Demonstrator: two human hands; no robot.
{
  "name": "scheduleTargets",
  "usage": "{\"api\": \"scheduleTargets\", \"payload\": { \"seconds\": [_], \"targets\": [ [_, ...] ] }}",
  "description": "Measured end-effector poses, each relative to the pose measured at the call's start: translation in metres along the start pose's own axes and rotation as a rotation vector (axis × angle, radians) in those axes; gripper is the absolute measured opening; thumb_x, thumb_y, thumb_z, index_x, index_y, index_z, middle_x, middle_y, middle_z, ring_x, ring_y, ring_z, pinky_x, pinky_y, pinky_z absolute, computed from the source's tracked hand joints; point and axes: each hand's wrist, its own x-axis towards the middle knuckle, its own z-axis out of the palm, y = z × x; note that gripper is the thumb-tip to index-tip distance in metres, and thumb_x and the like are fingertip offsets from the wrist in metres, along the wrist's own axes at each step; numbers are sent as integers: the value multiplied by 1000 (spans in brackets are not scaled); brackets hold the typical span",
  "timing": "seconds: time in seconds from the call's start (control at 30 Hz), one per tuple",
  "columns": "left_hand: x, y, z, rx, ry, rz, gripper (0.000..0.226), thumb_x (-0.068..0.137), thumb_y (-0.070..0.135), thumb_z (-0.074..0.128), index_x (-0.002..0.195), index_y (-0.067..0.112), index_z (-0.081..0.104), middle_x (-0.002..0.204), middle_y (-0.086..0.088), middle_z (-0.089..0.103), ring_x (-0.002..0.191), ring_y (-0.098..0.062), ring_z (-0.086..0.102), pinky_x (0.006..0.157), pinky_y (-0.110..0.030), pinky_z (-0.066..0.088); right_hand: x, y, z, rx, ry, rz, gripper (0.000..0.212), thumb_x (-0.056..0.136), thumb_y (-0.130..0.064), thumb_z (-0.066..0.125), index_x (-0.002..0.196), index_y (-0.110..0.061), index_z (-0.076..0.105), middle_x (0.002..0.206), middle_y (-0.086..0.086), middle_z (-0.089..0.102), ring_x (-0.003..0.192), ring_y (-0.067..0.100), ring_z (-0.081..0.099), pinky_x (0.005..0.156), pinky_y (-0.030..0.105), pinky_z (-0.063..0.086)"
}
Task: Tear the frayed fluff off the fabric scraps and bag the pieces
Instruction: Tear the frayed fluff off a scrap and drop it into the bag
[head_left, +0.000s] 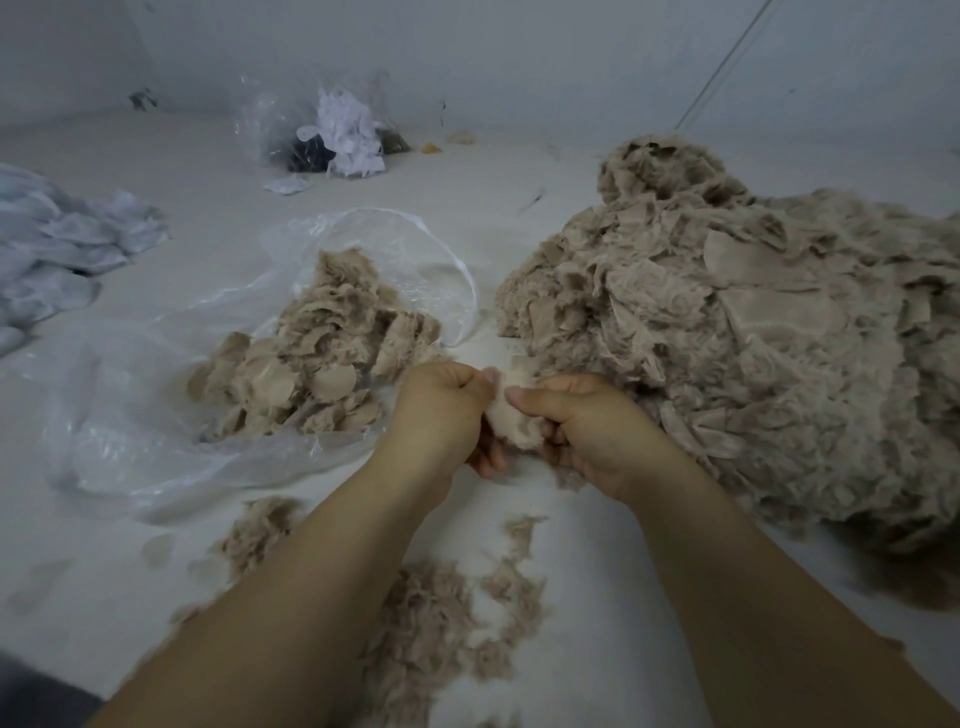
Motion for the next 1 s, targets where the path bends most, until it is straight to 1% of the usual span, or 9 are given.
{"api": "scheduleTargets", "payload": {
  "seconds": [0.13,0.27,0.37,0.47,0.53,0.67,0.83,0.93,1.0],
  "targets": [
    [6,1,-11,-35,144,-12,37,106,18,41,77,0,55,46,-10,55,31,-22,45,32,-21,30,1,-2,-1,83,66,42,30,89,-14,68,63,-16,55,45,-6,43,38,3,42,42,16,42],
    [0,2,-12,24,-22,-83,45,98,40,58,83,-2,60,56,-14,62,39,-26,53,35,-24,38,0,-1,0,56,23,-1,22,88,-20,69,69,-12,63,51,-3,47,45,5,46,45,17,44],
    [-3,-1,-6,3,-76,-63,33,99,24,58,78,-1,60,56,-15,61,36,-23,52,35,-23,38,0,1,0,18,-3,-13,23,90,-22,67,69,-13,72,58,1,50,54,10,51,50,19,45],
    [-3,-2,-5,-78,26,-58,34,103,17,50,72,3,55,49,-11,58,32,-22,46,33,-21,32,1,2,0,28,24,-7,39,92,-20,66,52,-21,71,47,-8,46,43,1,46,46,15,45],
    [-3,-1,-8,-132,69,-66,36,104,19,47,72,4,53,49,-11,57,32,-22,46,33,-21,33,2,2,0,60,51,-1,38,90,-20,68,53,-19,69,46,-9,45,41,1,45,45,15,45],
    [-13,3,-6,-60,-123,-152,48,96,42,59,81,-3,64,57,-18,62,37,-25,53,36,-24,43,3,2,-1,92,37,-5,25,88,-23,69,67,-12,62,47,-6,48,41,1,48,46,15,46],
    [-19,-3,-6,-16,-274,-207,17,92,4,63,77,-3,58,53,-16,60,33,-21,52,33,-21,40,4,3,-2,95,37,-7,32,90,-22,67,63,-10,55,46,-4,48,44,7,50,49,18,48],
    [-21,0,-14,54,-373,-255,13,85,-3,67,74,-1,59,53,-17,59,33,-21,51,34,-20,40,6,5,-1,103,58,-8,26,90,-23,67,74,-6,57,46,-5,47,43,6,50,49,18,49],
    [-22,2,-16,48,-391,-257,17,85,6,72,74,2,60,57,-17,60,35,-22,53,35,-21,42,5,4,0,90,39,-23,24,88,-25,69,85,-3,60,48,-2,49,47,9,52,51,20,50]
  ]
}}
